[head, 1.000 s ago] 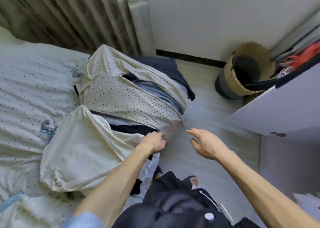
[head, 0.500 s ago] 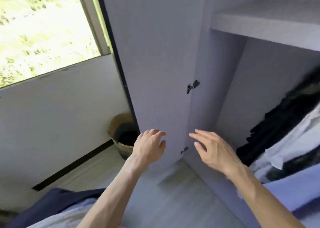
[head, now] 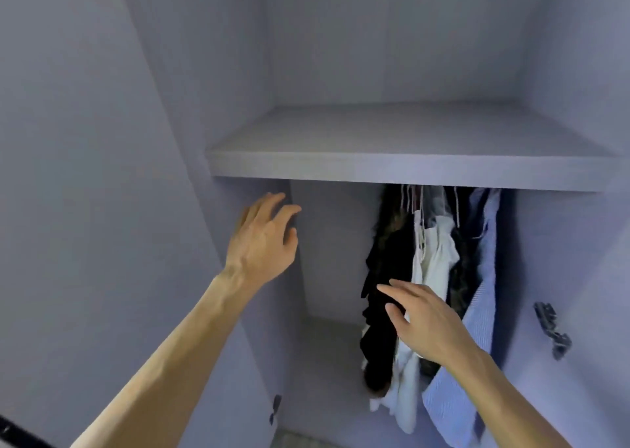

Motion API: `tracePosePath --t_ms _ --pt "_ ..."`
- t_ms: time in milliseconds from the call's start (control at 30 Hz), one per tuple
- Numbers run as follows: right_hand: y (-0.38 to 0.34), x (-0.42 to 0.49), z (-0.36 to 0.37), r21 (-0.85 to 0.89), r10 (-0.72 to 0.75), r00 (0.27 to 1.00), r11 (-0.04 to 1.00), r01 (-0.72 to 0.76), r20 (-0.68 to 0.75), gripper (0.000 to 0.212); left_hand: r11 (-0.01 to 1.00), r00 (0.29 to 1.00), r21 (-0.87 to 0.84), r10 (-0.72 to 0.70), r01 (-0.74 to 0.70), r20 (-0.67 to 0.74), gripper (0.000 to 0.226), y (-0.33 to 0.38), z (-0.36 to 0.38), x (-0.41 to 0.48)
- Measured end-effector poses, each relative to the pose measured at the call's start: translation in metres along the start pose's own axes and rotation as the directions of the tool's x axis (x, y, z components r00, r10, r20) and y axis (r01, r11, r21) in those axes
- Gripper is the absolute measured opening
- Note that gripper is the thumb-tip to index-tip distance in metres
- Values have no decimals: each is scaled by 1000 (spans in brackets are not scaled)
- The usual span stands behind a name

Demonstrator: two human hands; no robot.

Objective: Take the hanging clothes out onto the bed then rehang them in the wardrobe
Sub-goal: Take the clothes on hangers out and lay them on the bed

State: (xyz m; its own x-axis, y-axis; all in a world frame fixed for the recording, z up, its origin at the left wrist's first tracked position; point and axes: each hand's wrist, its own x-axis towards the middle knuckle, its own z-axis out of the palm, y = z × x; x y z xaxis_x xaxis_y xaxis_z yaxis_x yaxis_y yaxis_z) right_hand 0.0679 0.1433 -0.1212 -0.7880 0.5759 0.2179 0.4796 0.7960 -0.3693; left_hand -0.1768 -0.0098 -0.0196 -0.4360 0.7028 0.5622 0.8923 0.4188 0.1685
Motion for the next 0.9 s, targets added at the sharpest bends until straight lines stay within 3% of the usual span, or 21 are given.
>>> tracePosePath --t_ms 133,233,367,633,900 --pt "11 19 -4 -63 114 993 992 -113 9 44 993 988 -28 108 -112 -113 49 -1 0 64" --pt "18 36 0 -73 199 979 978 -196 43 48 991 990 -4 135 -135 -42 64 0 16 95" --pt "20 65 8 -20 275 956 961 -275 103 58 997 988 5 78 -79 132 65 -3 53 110" --pt "43 146 24 80 382 919 917 -390 92 73 1000 998 8 15 -15 65 67 -1 90 113" --pt "52 199 39 139 460 886 876 -463 55 52 998 999 31 -51 51 10 71 6 98 112"
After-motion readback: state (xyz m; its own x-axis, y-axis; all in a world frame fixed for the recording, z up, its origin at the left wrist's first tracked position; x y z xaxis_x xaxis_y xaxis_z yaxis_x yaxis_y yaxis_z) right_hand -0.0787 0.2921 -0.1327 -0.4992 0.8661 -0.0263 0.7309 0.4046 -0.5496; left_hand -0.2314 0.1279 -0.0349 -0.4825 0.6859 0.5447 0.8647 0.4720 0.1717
